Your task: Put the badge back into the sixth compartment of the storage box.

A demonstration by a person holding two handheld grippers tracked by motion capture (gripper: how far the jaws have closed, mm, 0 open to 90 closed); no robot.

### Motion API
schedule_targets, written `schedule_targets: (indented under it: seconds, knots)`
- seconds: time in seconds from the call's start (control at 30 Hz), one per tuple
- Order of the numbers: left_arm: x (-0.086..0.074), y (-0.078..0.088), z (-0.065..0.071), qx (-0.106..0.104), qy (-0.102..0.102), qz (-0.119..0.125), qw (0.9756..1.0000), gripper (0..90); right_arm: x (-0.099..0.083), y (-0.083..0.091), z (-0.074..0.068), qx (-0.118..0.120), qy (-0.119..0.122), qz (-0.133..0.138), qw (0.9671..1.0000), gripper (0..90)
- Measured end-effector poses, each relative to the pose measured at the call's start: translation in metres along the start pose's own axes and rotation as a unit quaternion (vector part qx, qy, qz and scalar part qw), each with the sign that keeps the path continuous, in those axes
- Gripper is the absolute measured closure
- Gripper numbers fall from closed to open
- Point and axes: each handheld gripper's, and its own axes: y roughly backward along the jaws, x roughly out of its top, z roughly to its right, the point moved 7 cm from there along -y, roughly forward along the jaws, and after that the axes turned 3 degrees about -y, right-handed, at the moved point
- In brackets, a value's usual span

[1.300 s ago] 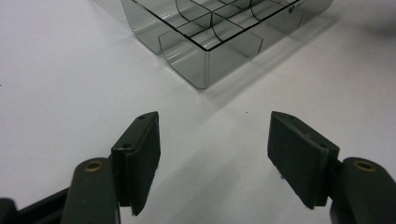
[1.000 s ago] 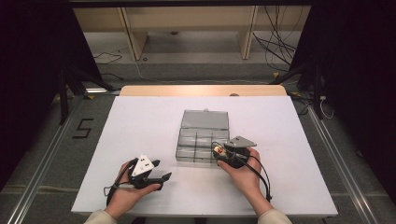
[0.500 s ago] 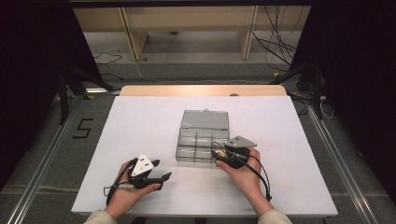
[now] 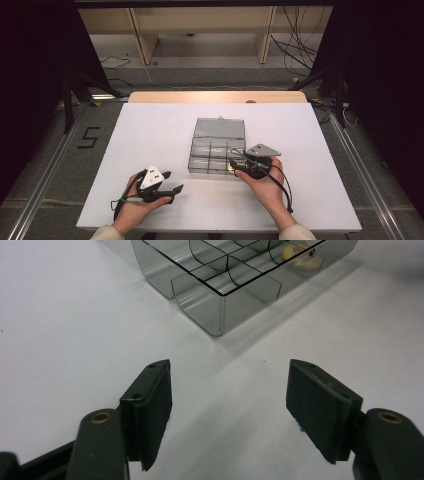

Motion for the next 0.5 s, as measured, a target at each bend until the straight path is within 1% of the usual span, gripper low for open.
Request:
schedule_targets:
  seconds: [0.17,0.3,0.33,0.5]
  knots:
    - [0.0008,-0.0007,-0.0002,0.000,0.005,0.003,1.0000,35.0,0.0008,0.0013,0.0017,0.002,-0.003,0.002,1.0000,38.5]
    - [0.0007,-0.0008,0.0001,-0.003,0.004,0.004,1.0000,35.0,0.0017,0.0027,0.0024,0.003,-0.002,0.002,1.0000,38.2]
    - [0.0007,-0.0005,-0.0002,-0.003,0.004,0.005,1.0000,35.0,0.0023,0.0028,0.0026,0.001,-0.005,0.004,1.0000,38.2]
    - [0.0018,-0.0001,-0.0015,-0.001,0.002,0.006,1.0000,35.1,0.0031,0.0043,0.0055,-0.002,-0.005,0.004,1.0000,37.9]
